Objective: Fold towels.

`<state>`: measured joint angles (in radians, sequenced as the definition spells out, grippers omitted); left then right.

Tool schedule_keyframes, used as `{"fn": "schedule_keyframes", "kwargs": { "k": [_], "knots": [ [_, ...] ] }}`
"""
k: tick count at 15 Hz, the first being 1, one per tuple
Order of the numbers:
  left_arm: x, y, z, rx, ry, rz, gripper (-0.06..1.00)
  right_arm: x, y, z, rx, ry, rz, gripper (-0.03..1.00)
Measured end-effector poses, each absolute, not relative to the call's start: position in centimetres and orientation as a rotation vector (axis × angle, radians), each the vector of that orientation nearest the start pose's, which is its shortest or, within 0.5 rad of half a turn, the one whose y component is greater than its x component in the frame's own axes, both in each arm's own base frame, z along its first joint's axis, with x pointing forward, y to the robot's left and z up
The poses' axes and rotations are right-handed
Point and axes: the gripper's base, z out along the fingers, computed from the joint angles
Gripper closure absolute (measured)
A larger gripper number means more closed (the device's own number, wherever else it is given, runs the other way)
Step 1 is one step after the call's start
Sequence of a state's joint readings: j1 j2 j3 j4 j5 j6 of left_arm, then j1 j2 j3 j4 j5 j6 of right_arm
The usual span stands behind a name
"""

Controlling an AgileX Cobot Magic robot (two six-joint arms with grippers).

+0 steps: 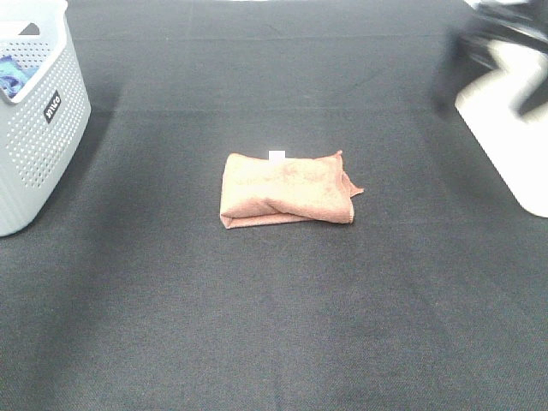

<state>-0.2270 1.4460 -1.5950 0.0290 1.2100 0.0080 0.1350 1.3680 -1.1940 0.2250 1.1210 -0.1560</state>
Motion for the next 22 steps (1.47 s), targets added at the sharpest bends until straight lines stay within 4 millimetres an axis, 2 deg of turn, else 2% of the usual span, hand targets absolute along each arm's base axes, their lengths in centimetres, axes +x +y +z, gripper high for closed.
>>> {"fn": "schedule_keyframes", "kwargs": {
  "k": [1, 6, 7, 8, 11, 13, 16, 22],
  "knots": [
    [26.1, -5.7, 41.2, 0.291, 2.529, -0.04, 0.18, 23.9, 5.0, 32.2, -0.321, 2.746, 0.287, 0.07],
    [14.0, -2.8, 35.7, 0.278, 2.588, -0.013, 0.18, 13.8, 3.5, 30.7, -0.331, 2.664, 0.253, 0.07],
    [11.9, -2.3, 34.5, 0.266, 2.579, -0.017, 0.18, 11.0, 3.1, 30.4, -0.334, 2.61, 0.249, 0.07],
    [8.8, -1.5, 32.9, 0.251, 2.542, -0.026, 0.18, 9.3, 2.8, 30.1, -0.339, 2.584, 0.243, 0.07],
    [3.4, -0.3, 30.1, 0.237, 2.372, -0.049, 0.18, 4.7, 2.1, 29.1, -0.345, 2.436, 0.213, 0.07],
    [2.0, 0.0, 29.1, 0.256, 2.25, -0.051, 0.18, 3.3, 1.8, 28.2, -0.346, 2.369, 0.191, 0.07],
    [1.7, 0.1, 28.1, 0.251, 2.195, -0.057, 0.18, 2.7, 1.6, 28.2, -0.349, 2.312, 0.167, 0.07],
    [1.9, -0.6, 27.6, 0.394, 2.167, -0.08, 0.18, 3.2, 1.5, 27.7, -0.352, 2.276, 0.146, 0.07]
  ]
}}
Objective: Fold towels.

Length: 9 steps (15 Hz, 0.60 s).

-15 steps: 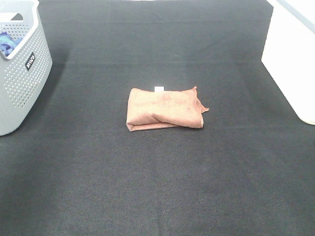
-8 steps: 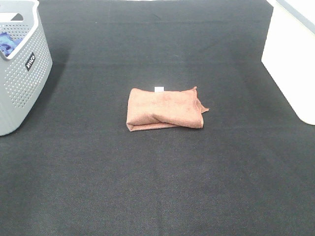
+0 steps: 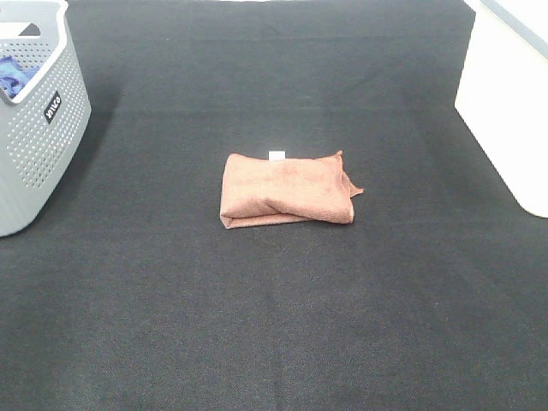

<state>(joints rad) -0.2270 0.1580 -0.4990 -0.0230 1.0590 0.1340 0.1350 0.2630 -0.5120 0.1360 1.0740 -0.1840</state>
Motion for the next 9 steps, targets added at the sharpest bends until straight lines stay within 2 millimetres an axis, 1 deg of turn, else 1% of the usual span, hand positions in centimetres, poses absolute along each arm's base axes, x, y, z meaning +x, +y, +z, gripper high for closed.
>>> {"fn": "schedule_keyframes", "kwargs": {
  "k": [9],
  "knots": [
    [1.87, -0.62, 27.6, 0.396, 2.166, -0.079, 0.18, 3.21, 1.53, 27.67, -0.352, 2.275, 0.146, 0.07]
  ]
}}
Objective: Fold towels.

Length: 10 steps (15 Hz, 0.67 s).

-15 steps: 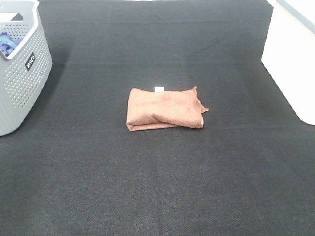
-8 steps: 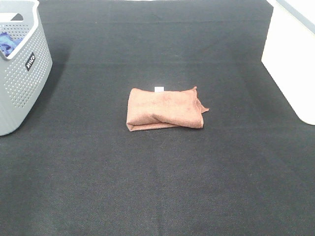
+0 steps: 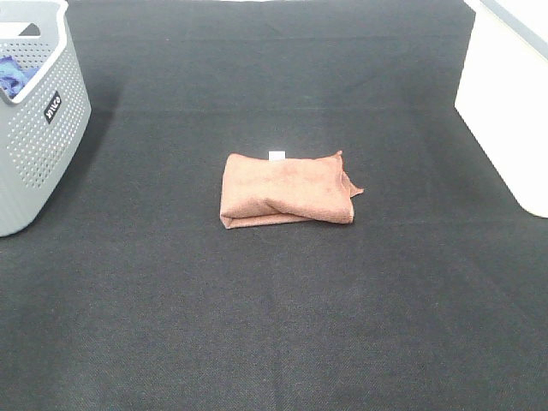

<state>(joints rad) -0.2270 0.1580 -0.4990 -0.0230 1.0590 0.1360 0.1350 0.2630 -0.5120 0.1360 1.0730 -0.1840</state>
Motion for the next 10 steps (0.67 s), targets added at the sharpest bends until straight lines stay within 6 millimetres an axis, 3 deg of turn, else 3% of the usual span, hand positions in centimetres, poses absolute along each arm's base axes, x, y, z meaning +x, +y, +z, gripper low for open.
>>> {"fn": "schedule_keyframes", "kwargs": {
  "k": [6, 10],
  "knots": [
    [1.8, -0.3, 27.6, 0.235, 2.182, 0.003, 0.18, 2.7, 1.2, 27.8, -0.225, 2.243, 0.09, 0.07],
    [-0.5, -0.2, 27.7, 0.143, 2.039, 0.056, 0.18, 0.0, 1.2, 28.1, -0.186, 2.07, 0.058, 0.07]
  ]
}}
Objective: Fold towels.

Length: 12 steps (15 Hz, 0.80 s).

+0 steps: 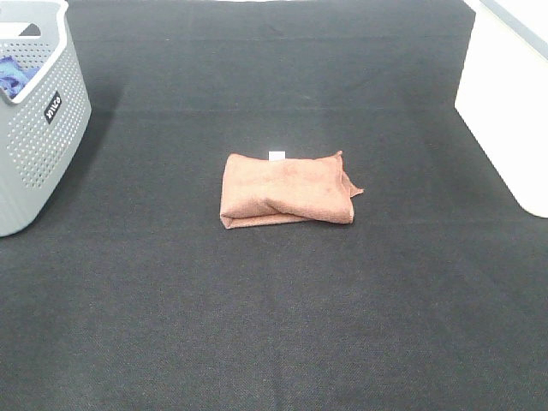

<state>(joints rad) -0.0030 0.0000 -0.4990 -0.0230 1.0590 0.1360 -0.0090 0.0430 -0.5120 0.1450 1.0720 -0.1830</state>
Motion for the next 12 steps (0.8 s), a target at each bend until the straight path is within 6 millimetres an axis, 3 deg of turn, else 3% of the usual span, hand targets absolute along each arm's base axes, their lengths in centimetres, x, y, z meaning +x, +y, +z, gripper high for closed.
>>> {"fn": "schedule_keyframes", "kwargs": {
  "k": [12],
  "knots": [
    [-0.52, -0.17, 27.71, 0.143, 2.036, 0.058, 0.18, -0.82, 1.19, 28.03, -0.186, 2.02, 0.056, 0.07]
  ]
}}
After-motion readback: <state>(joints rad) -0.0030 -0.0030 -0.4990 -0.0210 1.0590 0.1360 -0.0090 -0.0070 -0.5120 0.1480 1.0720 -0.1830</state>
